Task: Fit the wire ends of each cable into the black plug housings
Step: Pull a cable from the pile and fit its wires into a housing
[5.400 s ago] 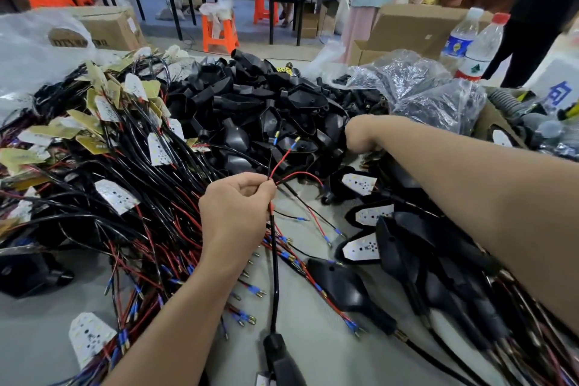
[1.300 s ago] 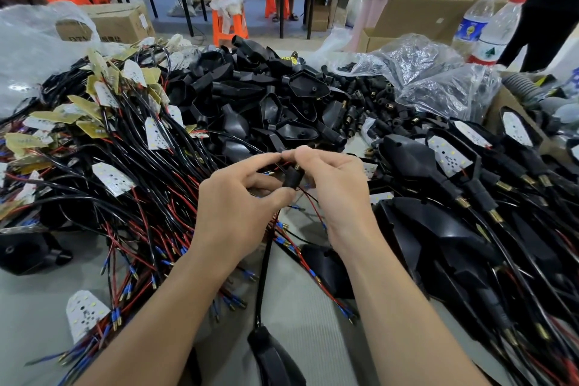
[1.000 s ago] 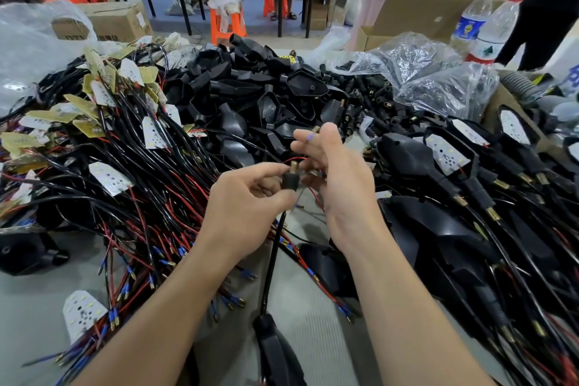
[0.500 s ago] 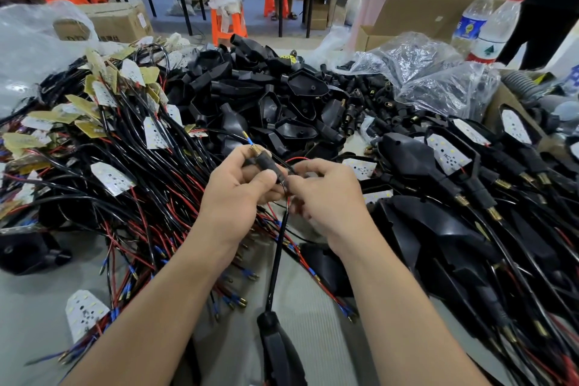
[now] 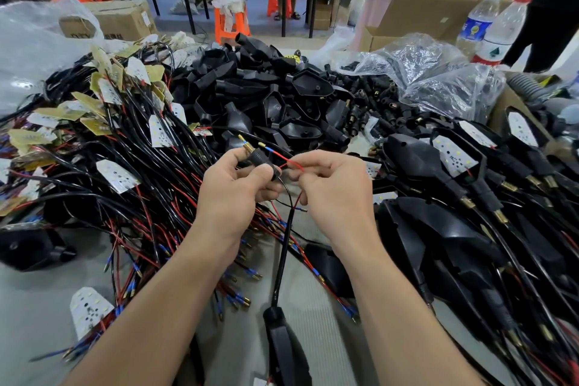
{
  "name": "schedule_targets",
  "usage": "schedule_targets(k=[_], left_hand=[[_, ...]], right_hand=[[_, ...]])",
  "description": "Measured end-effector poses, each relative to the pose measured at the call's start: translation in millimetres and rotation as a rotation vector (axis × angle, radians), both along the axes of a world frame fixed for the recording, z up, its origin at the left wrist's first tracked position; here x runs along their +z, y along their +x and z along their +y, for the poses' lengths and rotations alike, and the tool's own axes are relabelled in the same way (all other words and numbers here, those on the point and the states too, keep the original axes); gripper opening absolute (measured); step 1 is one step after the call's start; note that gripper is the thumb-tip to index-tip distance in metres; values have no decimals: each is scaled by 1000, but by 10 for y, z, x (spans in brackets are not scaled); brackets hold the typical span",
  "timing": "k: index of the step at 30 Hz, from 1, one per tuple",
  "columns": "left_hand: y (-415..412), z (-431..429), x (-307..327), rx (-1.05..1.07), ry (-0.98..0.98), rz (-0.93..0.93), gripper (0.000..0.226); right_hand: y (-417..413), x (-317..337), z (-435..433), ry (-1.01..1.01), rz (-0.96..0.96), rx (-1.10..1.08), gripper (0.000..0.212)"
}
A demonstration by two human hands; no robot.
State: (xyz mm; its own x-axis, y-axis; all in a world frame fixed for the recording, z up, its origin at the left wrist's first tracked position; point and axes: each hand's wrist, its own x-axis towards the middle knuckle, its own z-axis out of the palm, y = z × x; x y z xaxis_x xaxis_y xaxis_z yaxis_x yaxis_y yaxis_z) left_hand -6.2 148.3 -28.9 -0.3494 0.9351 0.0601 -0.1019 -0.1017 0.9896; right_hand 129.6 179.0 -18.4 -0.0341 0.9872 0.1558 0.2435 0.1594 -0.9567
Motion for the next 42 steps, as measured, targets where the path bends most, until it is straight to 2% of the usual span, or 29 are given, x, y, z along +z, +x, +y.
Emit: schedule_targets(k=[4, 8, 12, 16, 24, 29, 38, 42], left_hand=[[-5, 0, -10, 10, -13, -9, 17], [-7, 5, -17, 14, -26, 0, 16], [-14, 5, -27, 22, -31, 3, 16], [-18, 11, -35, 29, -29, -29, 16], [-17, 24, -42, 23, -43, -35, 15], [-21, 21, -45, 25, -41, -40, 12], [-28, 29, -25, 58, -41, -149, 7], [-28, 32, -37, 65, -50, -157, 3]], right_hand=[[24, 34, -22, 28, -37, -14, 13], [88, 50, -4, 24, -94, 38, 26], [165, 76, 12, 18, -251, 149, 23], [229, 80, 21, 65, -470, 153, 24], [222, 87, 0, 94, -671, 199, 16], [247, 93, 11, 117, -670, 205, 16], [276, 154, -6, 123, -531, 258, 15], [272, 148, -11, 121, -548, 285, 17]])
